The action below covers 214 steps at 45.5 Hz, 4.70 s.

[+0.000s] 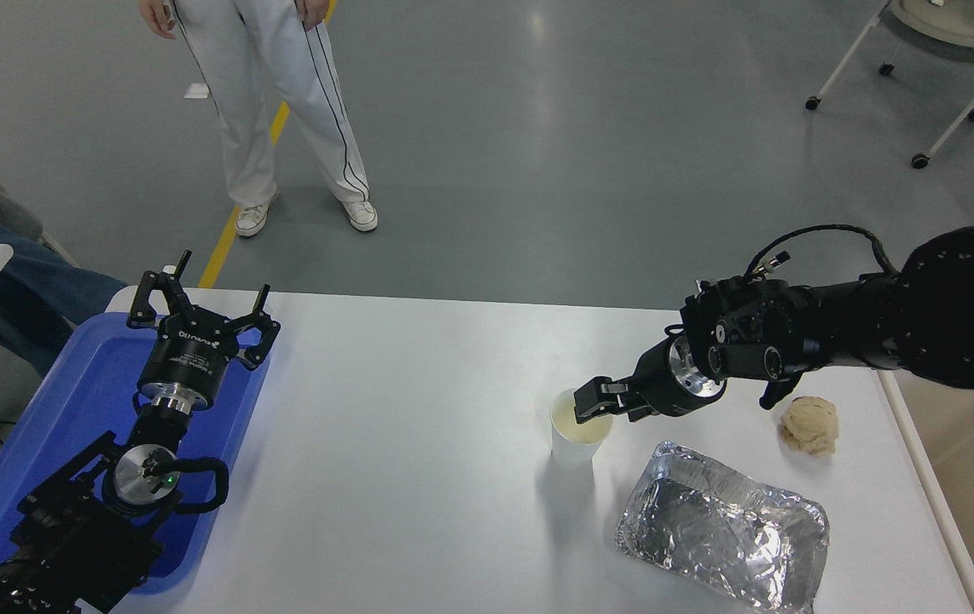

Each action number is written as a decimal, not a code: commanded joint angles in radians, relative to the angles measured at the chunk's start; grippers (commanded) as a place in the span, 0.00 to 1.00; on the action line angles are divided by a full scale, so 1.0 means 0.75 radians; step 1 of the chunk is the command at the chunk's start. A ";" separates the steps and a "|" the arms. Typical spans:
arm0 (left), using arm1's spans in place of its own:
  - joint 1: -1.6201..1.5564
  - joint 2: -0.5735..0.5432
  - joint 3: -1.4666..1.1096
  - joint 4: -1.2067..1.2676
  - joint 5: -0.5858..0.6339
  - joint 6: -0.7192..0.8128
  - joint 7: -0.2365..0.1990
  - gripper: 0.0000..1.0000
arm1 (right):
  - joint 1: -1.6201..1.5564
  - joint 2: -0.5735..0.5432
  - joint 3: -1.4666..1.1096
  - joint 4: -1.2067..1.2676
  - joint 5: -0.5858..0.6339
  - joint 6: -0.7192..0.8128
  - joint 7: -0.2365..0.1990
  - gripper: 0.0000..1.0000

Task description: Pick up paper cup place in dustbin

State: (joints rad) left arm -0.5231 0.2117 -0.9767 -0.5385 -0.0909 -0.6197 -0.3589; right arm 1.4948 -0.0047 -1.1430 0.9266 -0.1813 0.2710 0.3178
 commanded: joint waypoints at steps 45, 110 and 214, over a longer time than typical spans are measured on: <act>0.000 0.000 -0.001 0.000 0.000 0.000 0.000 1.00 | -0.073 0.006 0.019 0.053 0.023 -0.004 -0.141 0.00; 0.000 0.000 0.001 0.000 -0.002 0.000 0.000 1.00 | 1.048 -0.204 -0.163 0.335 -0.100 0.686 -0.137 0.00; 0.000 0.000 -0.001 0.000 0.000 0.000 0.000 1.00 | -0.015 -1.250 0.057 -0.503 -0.574 0.686 -0.139 0.00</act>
State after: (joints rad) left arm -0.5230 0.2117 -0.9772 -0.5384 -0.0908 -0.6197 -0.3588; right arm 1.7819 -0.9390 -1.3261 0.7329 -0.6180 0.7854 0.2139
